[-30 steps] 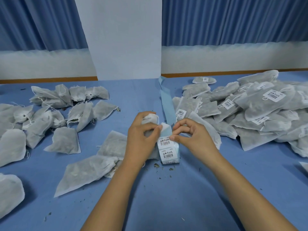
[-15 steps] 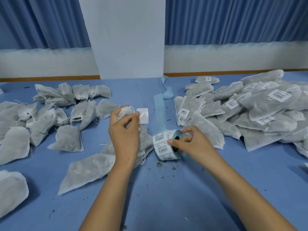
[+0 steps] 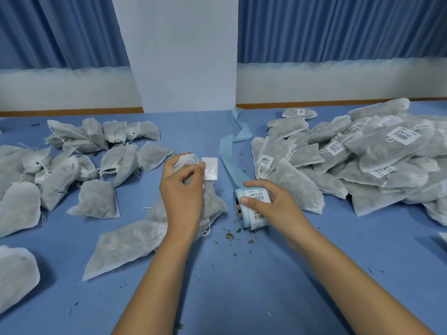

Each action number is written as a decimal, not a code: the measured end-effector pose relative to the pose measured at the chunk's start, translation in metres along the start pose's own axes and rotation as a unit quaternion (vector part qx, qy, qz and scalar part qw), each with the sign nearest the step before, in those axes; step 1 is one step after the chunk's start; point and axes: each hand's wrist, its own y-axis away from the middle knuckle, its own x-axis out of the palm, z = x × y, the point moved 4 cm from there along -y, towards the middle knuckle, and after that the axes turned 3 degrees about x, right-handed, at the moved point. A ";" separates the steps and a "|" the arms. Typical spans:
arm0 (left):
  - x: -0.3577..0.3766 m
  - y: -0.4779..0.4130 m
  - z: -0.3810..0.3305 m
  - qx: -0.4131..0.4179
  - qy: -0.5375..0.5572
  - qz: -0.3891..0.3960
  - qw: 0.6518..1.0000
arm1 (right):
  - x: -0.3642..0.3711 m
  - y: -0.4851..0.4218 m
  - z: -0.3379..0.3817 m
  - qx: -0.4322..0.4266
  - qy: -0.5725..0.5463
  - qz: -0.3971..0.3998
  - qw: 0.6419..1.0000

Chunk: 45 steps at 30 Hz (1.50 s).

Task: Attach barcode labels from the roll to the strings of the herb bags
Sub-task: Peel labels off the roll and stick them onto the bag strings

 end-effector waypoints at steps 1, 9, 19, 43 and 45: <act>0.000 0.000 0.000 0.000 0.000 0.001 1.000 | -0.001 -0.001 0.000 0.014 -0.028 0.016 0.999; -0.002 0.000 -0.003 -0.014 0.007 -0.002 1.000 | -0.014 -0.010 -0.004 0.040 -0.052 0.046 0.997; -0.003 0.002 -0.006 0.003 0.013 -0.007 1.000 | -0.003 -0.020 -0.005 -0.005 0.009 -0.101 0.995; 0.003 0.009 -0.019 0.128 -0.002 0.040 0.991 | 0.023 0.006 0.058 -0.194 -0.040 0.016 0.980; 0.006 0.011 -0.020 0.141 0.002 0.072 0.987 | 0.032 0.006 0.055 -0.204 -0.031 0.019 0.978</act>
